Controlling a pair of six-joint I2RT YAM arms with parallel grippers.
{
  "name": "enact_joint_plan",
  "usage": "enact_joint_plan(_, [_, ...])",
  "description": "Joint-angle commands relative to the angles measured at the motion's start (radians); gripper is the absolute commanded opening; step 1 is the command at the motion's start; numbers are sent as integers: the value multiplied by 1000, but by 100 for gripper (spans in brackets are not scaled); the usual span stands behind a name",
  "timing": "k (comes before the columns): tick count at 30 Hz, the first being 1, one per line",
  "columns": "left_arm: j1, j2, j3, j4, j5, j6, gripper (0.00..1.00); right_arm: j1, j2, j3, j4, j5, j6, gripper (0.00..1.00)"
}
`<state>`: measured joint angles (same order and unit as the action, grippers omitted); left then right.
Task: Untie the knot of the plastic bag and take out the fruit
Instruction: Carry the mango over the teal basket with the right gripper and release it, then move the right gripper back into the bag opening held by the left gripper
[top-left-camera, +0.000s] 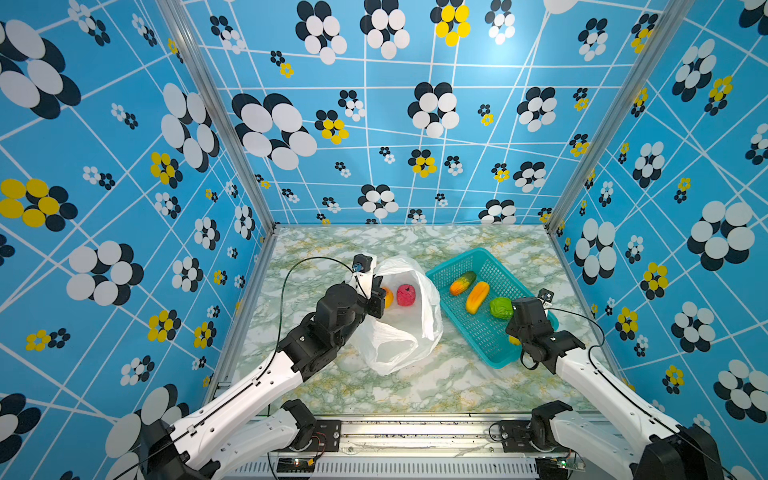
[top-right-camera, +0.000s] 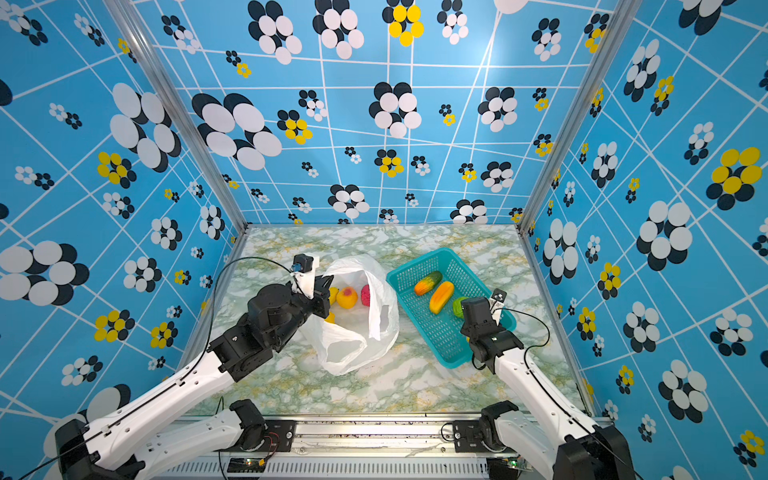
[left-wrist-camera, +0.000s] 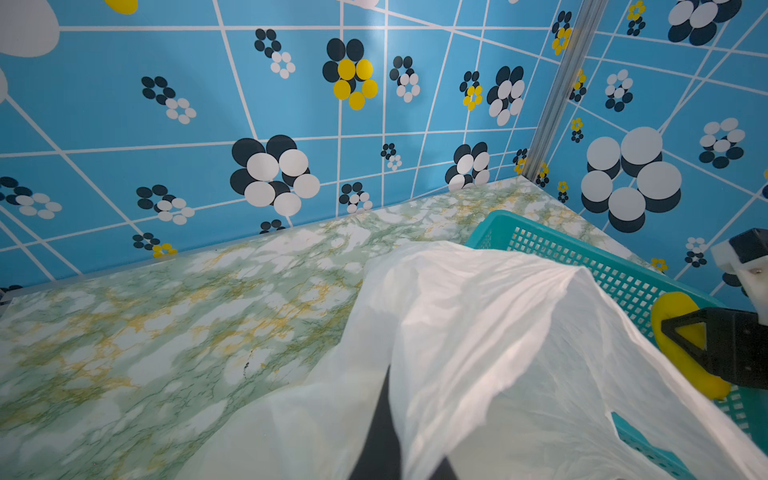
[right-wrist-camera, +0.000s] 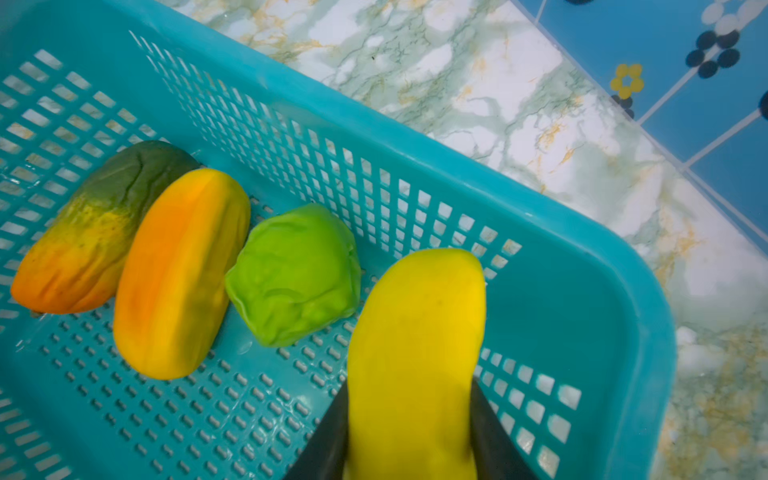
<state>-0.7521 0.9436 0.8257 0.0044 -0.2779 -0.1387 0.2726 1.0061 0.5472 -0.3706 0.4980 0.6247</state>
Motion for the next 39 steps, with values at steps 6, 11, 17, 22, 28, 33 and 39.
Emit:
enact_joint_plan(6, [11, -19, -2, -3, 5, -6, 0, -49, 121, 12, 81, -74, 8, 39])
enact_joint_plan(11, [11, -20, -2, -3, 7, -6, 0, -59, 132, 17, 85, -74, 10, 58])
enact_joint_plan(17, [11, -19, -3, -3, 9, -7, 0, -62, 121, 12, 87, -72, 15, 74])
enact_joint_plan(22, [11, -19, 0, -4, 11, -7, 0, -62, 23, 29, 20, -77, 9, 73])
enact_joint_plan(28, [13, -12, 4, -3, 11, -6, 0, -13, -278, 21, 31, -262, -67, 54])
enact_joint_plan(33, [14, -12, 4, -4, 7, -7, 0, 180, -433, 37, 69, -299, -141, 45])
enact_joint_plan(39, [16, -6, 10, -11, 4, -11, 0, 419, -453, 23, 204, -406, -246, 40])
